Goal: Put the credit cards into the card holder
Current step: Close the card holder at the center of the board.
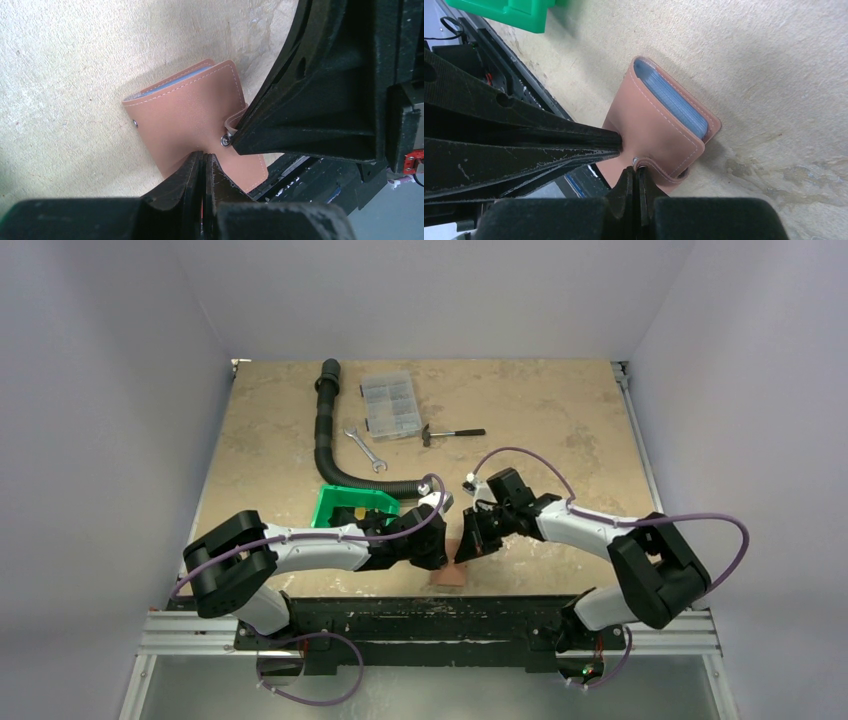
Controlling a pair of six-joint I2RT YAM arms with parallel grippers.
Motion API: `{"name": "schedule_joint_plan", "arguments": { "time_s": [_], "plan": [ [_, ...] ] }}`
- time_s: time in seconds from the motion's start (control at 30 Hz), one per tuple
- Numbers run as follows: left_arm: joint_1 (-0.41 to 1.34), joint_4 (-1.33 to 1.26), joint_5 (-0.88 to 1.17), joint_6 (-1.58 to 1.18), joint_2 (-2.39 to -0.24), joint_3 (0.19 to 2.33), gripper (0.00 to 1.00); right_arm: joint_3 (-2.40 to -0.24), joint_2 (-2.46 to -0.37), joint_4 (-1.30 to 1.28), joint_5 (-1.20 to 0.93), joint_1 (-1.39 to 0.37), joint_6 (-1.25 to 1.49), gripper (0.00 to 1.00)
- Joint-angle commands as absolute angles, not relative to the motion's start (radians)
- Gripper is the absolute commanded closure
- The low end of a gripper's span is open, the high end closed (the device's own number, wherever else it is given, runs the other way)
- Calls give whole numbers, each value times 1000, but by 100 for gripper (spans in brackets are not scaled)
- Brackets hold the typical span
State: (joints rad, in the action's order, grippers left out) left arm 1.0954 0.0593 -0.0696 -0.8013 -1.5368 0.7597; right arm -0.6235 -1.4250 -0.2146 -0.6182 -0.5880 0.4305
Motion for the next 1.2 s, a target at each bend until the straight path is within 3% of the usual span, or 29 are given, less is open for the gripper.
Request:
{"name": "schedule_joint_plan", "arguments": {
  "time_s": [0.0,0.9,1.17],
  "plan": [
    [1104,70,-49,-800,-1595,730,99,-660,-1494,-203,-637,-614,368,100],
    [1103,-17,-24,-780,-1563,692,100,-764,-1737,-365,-617,-727,346,100],
    [1082,-7,24,-773,-1483,655,87,-711,-1724,-334,-706,-659,354,100]
  ]
}}
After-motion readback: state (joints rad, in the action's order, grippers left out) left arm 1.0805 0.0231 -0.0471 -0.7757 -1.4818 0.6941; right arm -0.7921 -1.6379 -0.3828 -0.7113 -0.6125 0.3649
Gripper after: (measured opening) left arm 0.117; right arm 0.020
